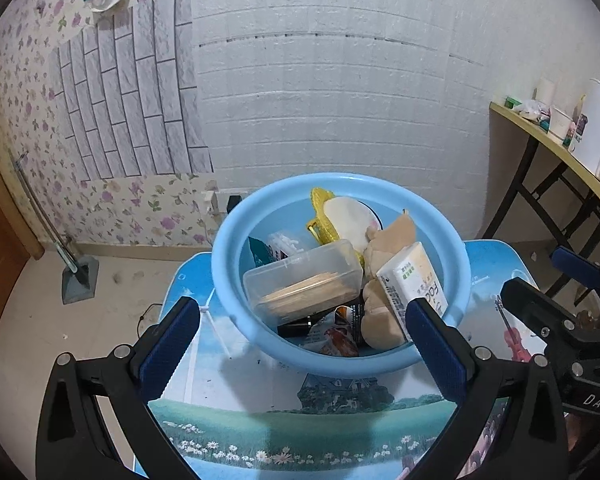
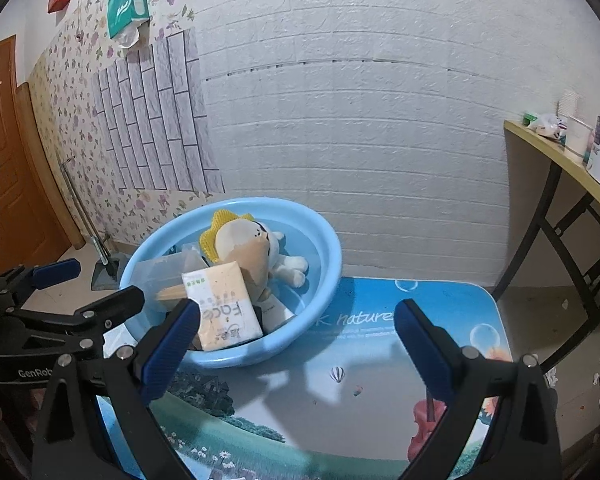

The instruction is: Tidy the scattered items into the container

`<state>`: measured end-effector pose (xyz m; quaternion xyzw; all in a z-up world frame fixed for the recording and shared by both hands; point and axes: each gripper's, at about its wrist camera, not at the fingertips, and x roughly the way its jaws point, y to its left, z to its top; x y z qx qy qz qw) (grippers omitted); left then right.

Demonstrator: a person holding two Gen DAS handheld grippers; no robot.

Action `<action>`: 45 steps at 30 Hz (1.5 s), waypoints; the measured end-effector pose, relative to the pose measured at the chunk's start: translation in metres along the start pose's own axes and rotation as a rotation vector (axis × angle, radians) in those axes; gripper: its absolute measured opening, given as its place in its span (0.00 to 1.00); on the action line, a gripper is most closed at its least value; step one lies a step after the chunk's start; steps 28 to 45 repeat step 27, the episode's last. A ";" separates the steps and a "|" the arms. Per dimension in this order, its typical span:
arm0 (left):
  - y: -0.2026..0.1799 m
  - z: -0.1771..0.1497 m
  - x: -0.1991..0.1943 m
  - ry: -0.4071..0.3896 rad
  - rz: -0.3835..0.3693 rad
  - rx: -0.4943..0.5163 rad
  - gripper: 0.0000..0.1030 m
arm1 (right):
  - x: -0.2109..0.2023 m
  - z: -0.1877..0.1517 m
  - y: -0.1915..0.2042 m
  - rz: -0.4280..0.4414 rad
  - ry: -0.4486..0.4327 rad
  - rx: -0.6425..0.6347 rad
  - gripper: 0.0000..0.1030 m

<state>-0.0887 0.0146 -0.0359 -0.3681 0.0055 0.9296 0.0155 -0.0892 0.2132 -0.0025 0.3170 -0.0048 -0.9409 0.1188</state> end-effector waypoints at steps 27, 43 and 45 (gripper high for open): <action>-0.015 -0.004 -0.033 -0.069 0.006 0.064 1.00 | -0.023 -0.006 -0.003 0.009 -0.011 0.010 0.97; -0.015 -0.004 -0.033 -0.069 0.006 0.064 1.00 | -0.023 -0.006 -0.003 0.009 -0.011 0.010 0.97; -0.015 -0.004 -0.033 -0.069 0.006 0.064 1.00 | -0.023 -0.006 -0.003 0.009 -0.011 0.010 0.97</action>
